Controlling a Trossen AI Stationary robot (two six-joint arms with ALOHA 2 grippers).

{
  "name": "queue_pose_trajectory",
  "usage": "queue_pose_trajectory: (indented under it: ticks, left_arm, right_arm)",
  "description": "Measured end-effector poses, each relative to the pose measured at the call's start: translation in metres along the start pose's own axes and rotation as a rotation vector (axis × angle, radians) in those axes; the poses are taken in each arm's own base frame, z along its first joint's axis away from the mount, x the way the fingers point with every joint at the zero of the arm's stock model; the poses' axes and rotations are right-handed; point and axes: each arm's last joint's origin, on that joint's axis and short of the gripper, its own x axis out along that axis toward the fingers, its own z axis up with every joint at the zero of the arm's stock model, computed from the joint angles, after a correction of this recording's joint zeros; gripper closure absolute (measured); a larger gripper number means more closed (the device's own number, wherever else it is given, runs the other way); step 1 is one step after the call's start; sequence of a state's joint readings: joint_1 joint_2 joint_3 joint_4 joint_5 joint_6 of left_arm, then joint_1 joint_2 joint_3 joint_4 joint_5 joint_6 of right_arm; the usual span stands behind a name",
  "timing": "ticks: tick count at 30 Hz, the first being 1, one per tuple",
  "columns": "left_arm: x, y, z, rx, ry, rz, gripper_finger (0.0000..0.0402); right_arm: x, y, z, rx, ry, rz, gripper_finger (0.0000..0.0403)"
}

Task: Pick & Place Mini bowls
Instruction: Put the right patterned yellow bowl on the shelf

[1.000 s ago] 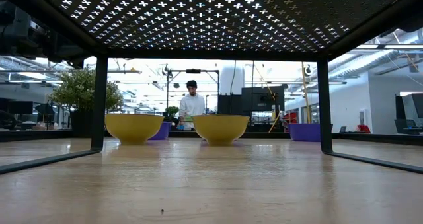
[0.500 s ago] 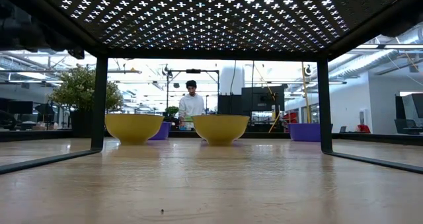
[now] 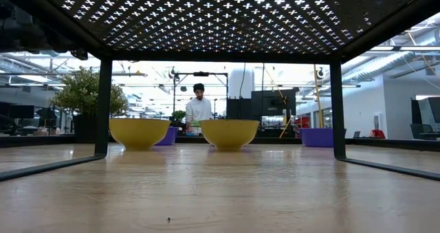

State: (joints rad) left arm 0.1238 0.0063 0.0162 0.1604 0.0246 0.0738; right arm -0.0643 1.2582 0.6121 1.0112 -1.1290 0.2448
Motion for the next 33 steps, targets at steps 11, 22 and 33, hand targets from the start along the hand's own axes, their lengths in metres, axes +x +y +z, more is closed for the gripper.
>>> queue_pose_trajectory:
  ticks: [11, 22, 33]
  left_arm:
    - [0.000, 0.000, 0.000, -0.028, -0.002, 0.000, 0.0328]
    - [0.000, 0.000, 0.006, -0.037, -0.064, 0.003, 0.0328]
    - [0.000, 0.001, 0.008, -0.051, -0.078, 0.004, 0.0328]
  right_arm:
    - [-0.020, -0.021, 0.003, -0.040, -0.057, -0.436, 0.0401]
    - [-0.039, -0.038, -0.001, -0.172, -0.015, -1.092, 0.0399]
    - [-0.066, -0.038, -0.003, -0.351, 0.275, -2.045, 0.0399]
